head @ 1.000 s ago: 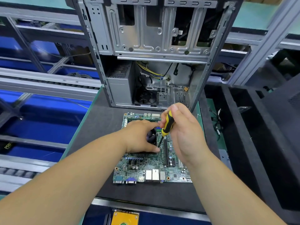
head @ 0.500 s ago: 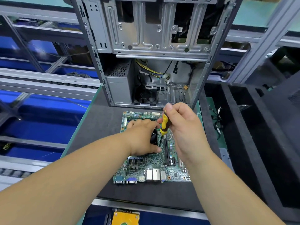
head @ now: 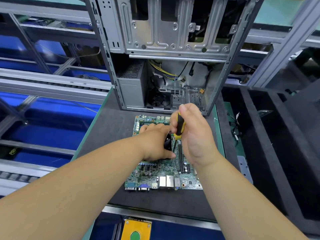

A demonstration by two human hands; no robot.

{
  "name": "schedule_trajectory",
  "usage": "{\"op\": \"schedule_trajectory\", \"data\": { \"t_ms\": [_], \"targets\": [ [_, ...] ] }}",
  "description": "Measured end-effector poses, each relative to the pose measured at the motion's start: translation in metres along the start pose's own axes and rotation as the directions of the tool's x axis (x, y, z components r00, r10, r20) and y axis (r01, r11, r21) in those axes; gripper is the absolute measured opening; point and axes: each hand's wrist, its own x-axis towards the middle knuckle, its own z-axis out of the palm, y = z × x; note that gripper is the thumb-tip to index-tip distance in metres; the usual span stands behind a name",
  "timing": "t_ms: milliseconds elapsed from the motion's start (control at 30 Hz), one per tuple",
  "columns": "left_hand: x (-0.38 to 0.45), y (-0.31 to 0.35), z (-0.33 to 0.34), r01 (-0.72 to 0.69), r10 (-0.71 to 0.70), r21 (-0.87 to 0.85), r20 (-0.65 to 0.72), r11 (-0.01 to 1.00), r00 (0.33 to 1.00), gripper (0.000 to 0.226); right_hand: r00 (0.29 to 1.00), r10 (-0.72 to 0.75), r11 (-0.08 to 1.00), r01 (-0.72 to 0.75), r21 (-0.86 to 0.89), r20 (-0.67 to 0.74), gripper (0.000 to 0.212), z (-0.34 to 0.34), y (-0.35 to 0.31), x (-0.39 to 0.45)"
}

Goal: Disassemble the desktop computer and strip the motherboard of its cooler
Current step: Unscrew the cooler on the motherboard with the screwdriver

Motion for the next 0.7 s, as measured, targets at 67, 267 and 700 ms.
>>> {"op": "schedule_trajectory", "data": {
  "t_ms": [67, 267, 700],
  "targets": [
    [-0.0008, 0.0015, -0.0018, 0.009, -0.009, -0.001, 0.001, 1.0, 1.0, 0.065, 1.0, 0.004, 0.998, -0.005, -0.055, -0.024, 0.021, -0.0059, -0.0026, -0.0022],
    [-0.0005, 0.0033, -0.0026, 0.005, -0.005, 0.009, 0.017, 1.0, 1.0, 0.074, 0.987, -0.048, 0.999, 0.047, -0.011, -0.151, 0.044, 0.0012, 0.0052, -0.0097],
    [-0.0005, 0.0004, -0.0011, -0.006, 0.006, 0.001, 0.006, 1.0, 1.0, 0.08, 0.992, -0.071, 0.997, 0.071, -0.004, -0.102, 0.03, -0.0018, 0.0014, -0.0038]
  ]
}}
